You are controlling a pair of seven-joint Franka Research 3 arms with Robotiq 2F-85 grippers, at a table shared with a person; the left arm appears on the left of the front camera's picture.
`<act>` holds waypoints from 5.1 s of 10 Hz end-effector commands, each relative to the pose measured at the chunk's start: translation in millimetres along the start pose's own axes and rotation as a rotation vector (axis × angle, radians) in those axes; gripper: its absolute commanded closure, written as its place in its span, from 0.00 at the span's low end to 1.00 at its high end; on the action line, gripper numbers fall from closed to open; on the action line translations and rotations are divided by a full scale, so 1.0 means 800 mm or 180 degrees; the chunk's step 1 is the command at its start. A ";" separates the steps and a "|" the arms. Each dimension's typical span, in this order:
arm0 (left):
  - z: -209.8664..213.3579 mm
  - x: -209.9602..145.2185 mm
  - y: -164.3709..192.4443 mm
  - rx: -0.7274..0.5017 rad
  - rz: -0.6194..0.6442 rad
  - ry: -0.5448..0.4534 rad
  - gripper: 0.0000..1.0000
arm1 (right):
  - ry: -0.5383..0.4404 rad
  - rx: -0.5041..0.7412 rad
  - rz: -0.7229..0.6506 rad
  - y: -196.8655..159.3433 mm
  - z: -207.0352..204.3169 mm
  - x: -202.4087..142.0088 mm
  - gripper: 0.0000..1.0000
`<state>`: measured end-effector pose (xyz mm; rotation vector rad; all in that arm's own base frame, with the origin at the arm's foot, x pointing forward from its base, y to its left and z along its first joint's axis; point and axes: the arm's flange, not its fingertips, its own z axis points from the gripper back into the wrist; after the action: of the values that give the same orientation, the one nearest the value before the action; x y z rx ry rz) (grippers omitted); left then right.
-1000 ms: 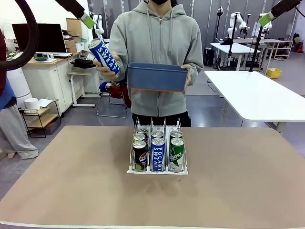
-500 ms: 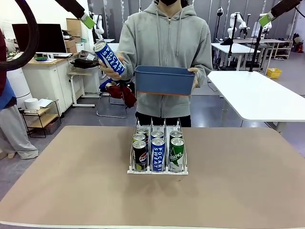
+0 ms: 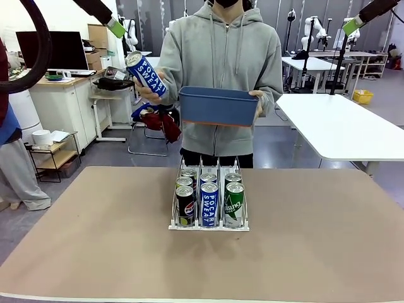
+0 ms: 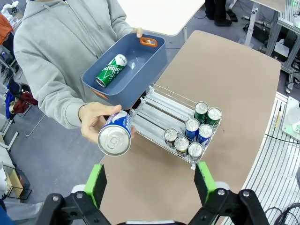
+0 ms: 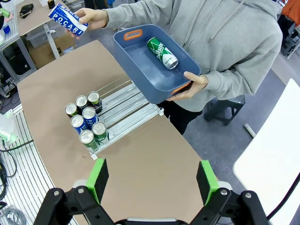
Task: Fill the beverage cans into the dispenser.
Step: Pick up the Ionic drink handed by the human.
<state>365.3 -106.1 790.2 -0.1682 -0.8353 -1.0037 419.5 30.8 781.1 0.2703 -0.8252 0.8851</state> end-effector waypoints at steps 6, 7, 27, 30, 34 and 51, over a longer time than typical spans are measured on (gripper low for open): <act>-0.049 -0.002 0.031 0.0116 -0.0067 0.0341 0.00 | -0.0001 0.0002 -0.0001 0.001 0.000 0.000 0.00; -0.058 -0.003 0.028 0.0193 -0.0075 0.0291 0.00 | -0.0001 0.0002 -0.0001 0.001 0.000 0.000 0.00; -0.143 -0.023 0.047 0.0170 0.0174 0.0375 0.00 | -0.0001 0.0002 -0.0001 0.001 0.000 0.000 0.00; -0.157 -0.029 0.048 0.0122 0.0174 0.0386 0.00 | -0.0001 0.0002 -0.0001 0.001 0.000 0.000 0.00; -0.162 -0.028 0.053 0.0232 0.0158 0.0370 0.00 | -0.0001 0.0002 -0.0001 0.001 0.000 0.000 0.00; -0.153 -0.019 0.054 0.0050 0.0131 0.0388 1.00 | -0.0001 0.0002 -0.0001 0.001 0.000 0.000 0.00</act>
<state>463.1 -132.2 705.3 -0.1119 -0.7174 -0.9602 419.5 30.8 781.2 0.2703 -0.8254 0.8851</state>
